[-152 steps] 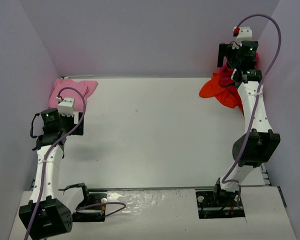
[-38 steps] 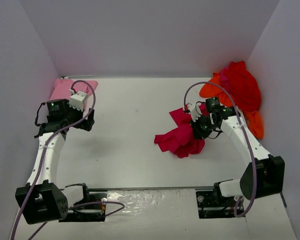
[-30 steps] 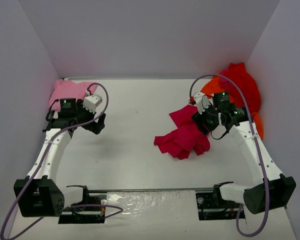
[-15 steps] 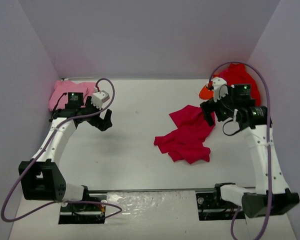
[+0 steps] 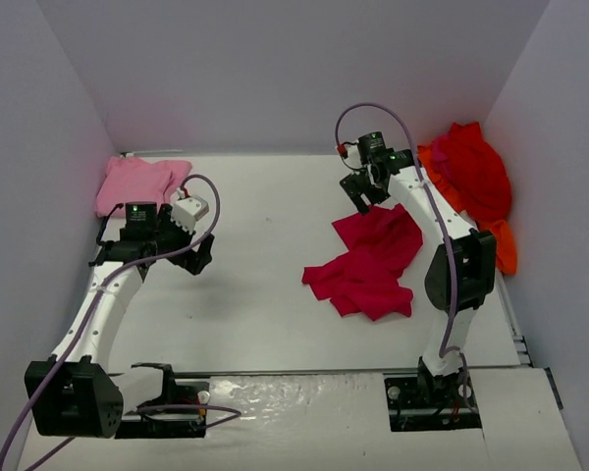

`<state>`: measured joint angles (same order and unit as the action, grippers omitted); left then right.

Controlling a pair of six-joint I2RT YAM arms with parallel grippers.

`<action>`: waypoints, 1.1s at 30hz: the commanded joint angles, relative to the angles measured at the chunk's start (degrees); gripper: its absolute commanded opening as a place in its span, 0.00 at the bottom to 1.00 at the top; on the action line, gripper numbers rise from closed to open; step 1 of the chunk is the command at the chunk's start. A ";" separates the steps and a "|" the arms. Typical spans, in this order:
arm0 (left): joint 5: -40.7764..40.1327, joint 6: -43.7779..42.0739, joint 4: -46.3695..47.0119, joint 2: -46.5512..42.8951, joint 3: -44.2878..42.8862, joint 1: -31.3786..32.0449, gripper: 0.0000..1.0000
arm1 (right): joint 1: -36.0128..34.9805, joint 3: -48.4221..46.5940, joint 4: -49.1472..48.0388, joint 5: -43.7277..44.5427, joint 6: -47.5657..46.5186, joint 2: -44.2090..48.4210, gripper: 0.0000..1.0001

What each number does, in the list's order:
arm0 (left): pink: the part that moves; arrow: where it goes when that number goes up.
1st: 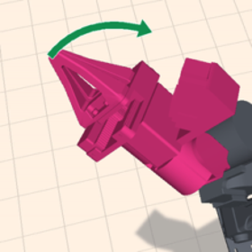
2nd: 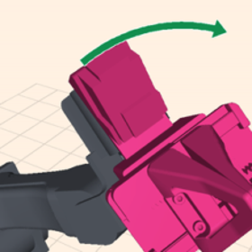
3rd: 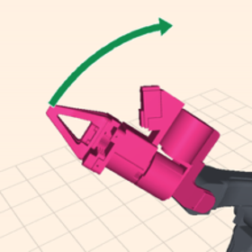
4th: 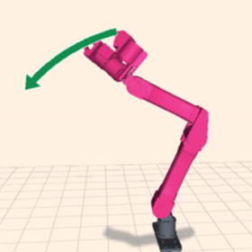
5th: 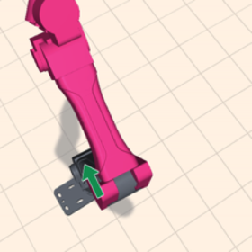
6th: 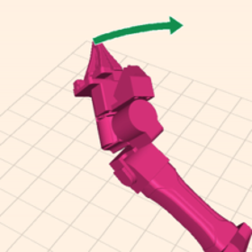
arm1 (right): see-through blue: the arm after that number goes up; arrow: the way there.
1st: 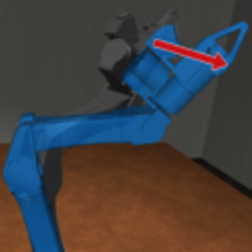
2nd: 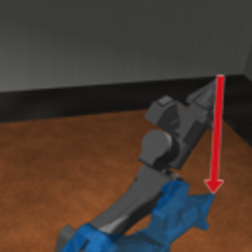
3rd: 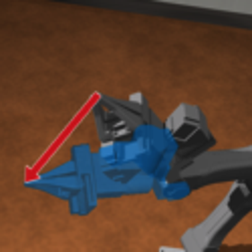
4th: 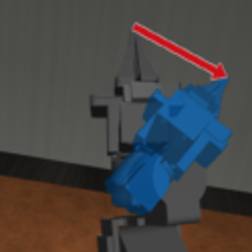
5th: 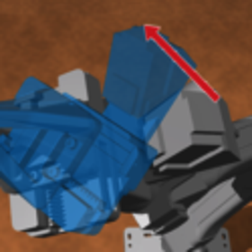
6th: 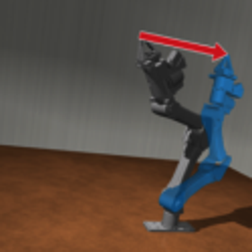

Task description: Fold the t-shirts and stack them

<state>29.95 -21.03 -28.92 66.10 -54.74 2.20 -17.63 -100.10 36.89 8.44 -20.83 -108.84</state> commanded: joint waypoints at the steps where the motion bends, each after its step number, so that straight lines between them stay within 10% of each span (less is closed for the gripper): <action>1: -1.09 -1.36 1.79 -2.32 -1.16 0.18 0.97 | 0.14 -2.78 -0.68 14.77 -0.46 0.06 0.79; 15: -0.86 -2.44 1.42 -1.51 -2.80 0.26 0.97 | -0.21 14.66 -0.86 10.65 -13.26 13.12 0.79; 26: -0.38 -1.61 -0.87 2.12 -8.07 0.26 0.97 | -1.60 11.43 -0.41 6.69 -13.40 0.22 0.75; 33: -1.56 -2.09 -2.11 2.45 -9.35 0.26 0.97 | -2.50 8.40 -1.13 5.65 -13.78 -8.78 0.41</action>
<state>28.44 -22.39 -31.25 69.01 -60.16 2.20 -19.59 -87.70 35.61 14.25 -33.66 -114.62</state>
